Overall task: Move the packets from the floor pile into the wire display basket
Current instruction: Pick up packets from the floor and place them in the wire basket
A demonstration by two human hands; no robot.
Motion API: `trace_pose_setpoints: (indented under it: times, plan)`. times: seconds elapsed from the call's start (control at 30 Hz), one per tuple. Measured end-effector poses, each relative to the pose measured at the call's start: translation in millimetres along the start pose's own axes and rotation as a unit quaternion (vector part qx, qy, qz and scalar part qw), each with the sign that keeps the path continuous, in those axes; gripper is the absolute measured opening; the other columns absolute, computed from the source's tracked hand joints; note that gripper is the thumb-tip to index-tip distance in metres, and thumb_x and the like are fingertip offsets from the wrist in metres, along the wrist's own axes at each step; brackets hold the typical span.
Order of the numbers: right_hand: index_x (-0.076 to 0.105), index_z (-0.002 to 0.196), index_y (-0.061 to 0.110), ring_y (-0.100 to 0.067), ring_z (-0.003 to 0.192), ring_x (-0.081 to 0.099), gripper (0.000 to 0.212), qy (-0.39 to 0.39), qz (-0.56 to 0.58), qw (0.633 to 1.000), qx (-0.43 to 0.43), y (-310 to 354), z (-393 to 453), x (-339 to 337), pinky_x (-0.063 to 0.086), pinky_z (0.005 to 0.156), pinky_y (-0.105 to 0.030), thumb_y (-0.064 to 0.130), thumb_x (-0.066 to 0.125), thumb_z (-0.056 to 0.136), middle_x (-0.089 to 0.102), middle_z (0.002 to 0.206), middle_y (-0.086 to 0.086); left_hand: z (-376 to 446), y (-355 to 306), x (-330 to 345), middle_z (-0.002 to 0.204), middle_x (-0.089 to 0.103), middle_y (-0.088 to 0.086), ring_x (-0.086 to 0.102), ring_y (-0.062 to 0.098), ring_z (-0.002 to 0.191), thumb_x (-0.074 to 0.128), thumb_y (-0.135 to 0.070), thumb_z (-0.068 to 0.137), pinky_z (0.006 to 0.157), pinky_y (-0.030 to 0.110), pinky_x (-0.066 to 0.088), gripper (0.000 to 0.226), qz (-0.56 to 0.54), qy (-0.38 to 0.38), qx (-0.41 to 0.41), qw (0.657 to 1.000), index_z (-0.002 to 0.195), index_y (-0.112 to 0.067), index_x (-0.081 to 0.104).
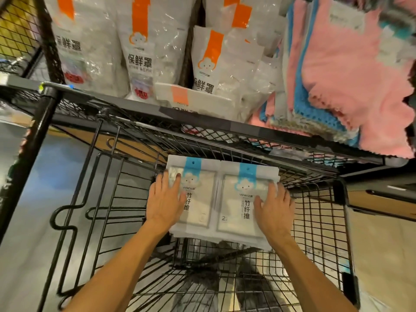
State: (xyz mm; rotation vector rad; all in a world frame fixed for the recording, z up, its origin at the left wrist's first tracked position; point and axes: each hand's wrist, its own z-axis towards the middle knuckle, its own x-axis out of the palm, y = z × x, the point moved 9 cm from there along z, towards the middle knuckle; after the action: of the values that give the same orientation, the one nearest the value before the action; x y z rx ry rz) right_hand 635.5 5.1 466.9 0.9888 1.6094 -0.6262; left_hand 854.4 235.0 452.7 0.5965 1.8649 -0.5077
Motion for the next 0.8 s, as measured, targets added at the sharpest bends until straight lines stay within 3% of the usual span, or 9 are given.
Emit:
trace_pose_setpoints:
  times: [0.1, 0.23, 0.5, 0.6, 0.8]
  plan:
    - [0.041, 0.144, 0.013, -0.036, 0.136, 0.048, 0.056, 0.006, -0.004, 0.999, -0.052, 2.7, 3.9, -20.7, 0.035, 0.117, -0.054, 0.043, 0.054, 0.099, 0.05, 0.148, -0.015, -8.2, -9.0, -26.6, 0.166, 0.021, 0.018, 0.02, 0.036, 0.154, 0.035, -0.052, 0.105, 0.123, 0.049, 0.024, 0.065, -0.002, -0.007, -0.009, 1.0, 0.161, -0.02, 0.024]
    - [0.042, 0.15, 0.011, -0.035, 0.144, 0.043, 0.062, -0.003, -0.015, 0.993, -0.114, 6.9, 2.3, -59.8, 0.025, 0.124, -0.052, 0.047, 0.051, 0.1, 0.049, 0.153, -0.016, -27.8, -28.3, -72.8, 0.164, 0.027, 0.019, 0.027, 0.036, 0.151, 0.036, -0.051, 0.106, 0.121, 0.05, 0.027, 0.063, 0.003, -0.047, -0.024, 0.999, 0.159, -0.018, 0.031]
    - [0.043, 0.151, 0.015, -0.031, 0.143, 0.042, 0.062, -0.017, -0.005, 0.977, -0.214, 0.1, -16.9, -154.6, 0.029, 0.12, -0.046, 0.052, 0.045, 0.102, 0.05, 0.153, -0.01, -96.3, -78.2, -165.1, 0.153, 0.048, 0.013, 0.046, 0.03, 0.138, 0.04, -0.051, 0.104, 0.111, 0.047, 0.036, 0.055, 0.038, -0.121, -0.054, 0.99, 0.148, -0.019, 0.049]
    - [0.04, 0.155, 0.014, -0.034, 0.146, 0.037, 0.06, -0.029, 0.007, 0.97, -0.24, -6.9, -28.1, -197.2, 0.027, 0.122, -0.045, 0.046, 0.045, 0.104, 0.044, 0.157, -0.011, -120.7, -99.3, -195.0, 0.156, 0.046, 0.01, 0.043, 0.028, 0.142, 0.037, -0.053, 0.105, 0.114, 0.046, 0.035, 0.057, 0.043, -0.149, -0.055, 0.986, 0.152, -0.021, 0.046]
    - [0.048, 0.15, 0.008, -0.034, 0.136, 0.047, 0.057, -0.099, 0.027, 0.961, -0.258, -35.0, -64.6, -285.0, 0.034, 0.113, -0.041, 0.041, 0.049, 0.104, 0.052, 0.15, -0.014, -152.4, -148.9, -253.9, 0.158, 0.044, 0.007, 0.039, 0.026, 0.146, 0.035, -0.053, 0.105, 0.118, 0.047, 0.028, 0.059, 0.02, -0.195, -0.025, 0.98, 0.155, -0.021, 0.041]
